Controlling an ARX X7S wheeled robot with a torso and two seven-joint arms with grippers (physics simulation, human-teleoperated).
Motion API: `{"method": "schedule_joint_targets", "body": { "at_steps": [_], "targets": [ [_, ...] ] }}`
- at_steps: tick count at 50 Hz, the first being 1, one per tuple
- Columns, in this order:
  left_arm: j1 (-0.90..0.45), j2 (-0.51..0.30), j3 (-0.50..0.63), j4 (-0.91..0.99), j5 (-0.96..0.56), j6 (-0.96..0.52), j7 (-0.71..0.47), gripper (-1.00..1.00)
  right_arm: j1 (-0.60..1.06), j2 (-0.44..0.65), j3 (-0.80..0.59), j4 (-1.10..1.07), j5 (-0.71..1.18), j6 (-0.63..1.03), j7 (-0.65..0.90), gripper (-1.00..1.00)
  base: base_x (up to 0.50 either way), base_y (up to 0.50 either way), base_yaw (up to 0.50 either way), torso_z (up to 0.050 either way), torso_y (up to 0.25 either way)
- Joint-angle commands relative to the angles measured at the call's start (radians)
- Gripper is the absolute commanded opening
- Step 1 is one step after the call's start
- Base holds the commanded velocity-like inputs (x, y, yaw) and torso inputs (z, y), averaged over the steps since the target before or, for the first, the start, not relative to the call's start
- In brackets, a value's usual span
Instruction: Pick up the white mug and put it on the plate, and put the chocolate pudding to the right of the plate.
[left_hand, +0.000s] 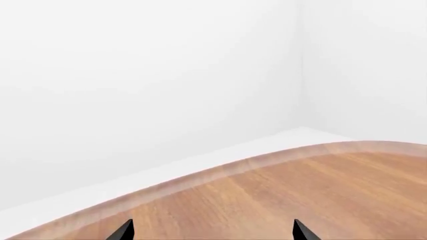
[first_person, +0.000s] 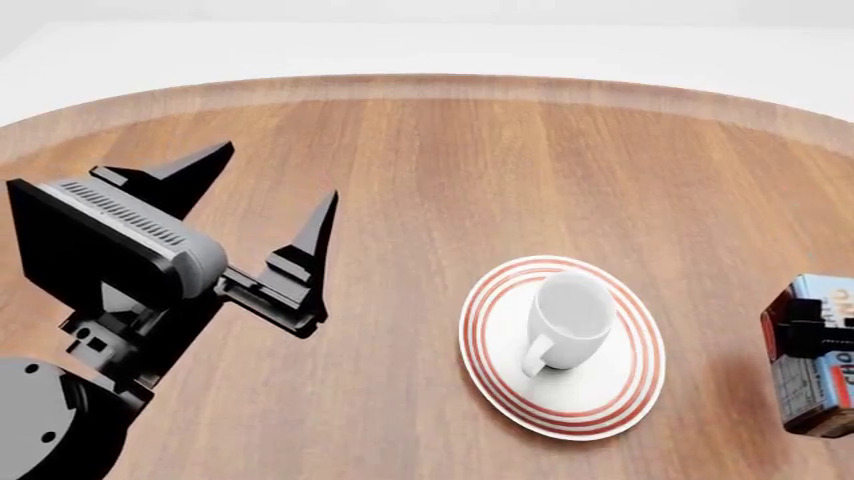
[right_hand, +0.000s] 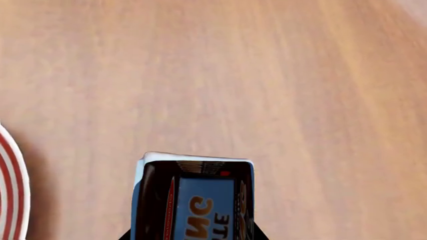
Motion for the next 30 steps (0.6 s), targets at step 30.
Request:
{"method": "schedule_joint_targets", "body": {
  "at_steps": [30],
  "targets": [
    [0.013, 0.032, -0.022, -0.002, 0.015, -0.004, 0.026, 1.00, -0.107, -0.138, 0.055, 0.212, 0.001, -0.076, -0.080, -1.00, 0.00, 0.00, 0.00, 0.000, 0.000]
  ]
}}
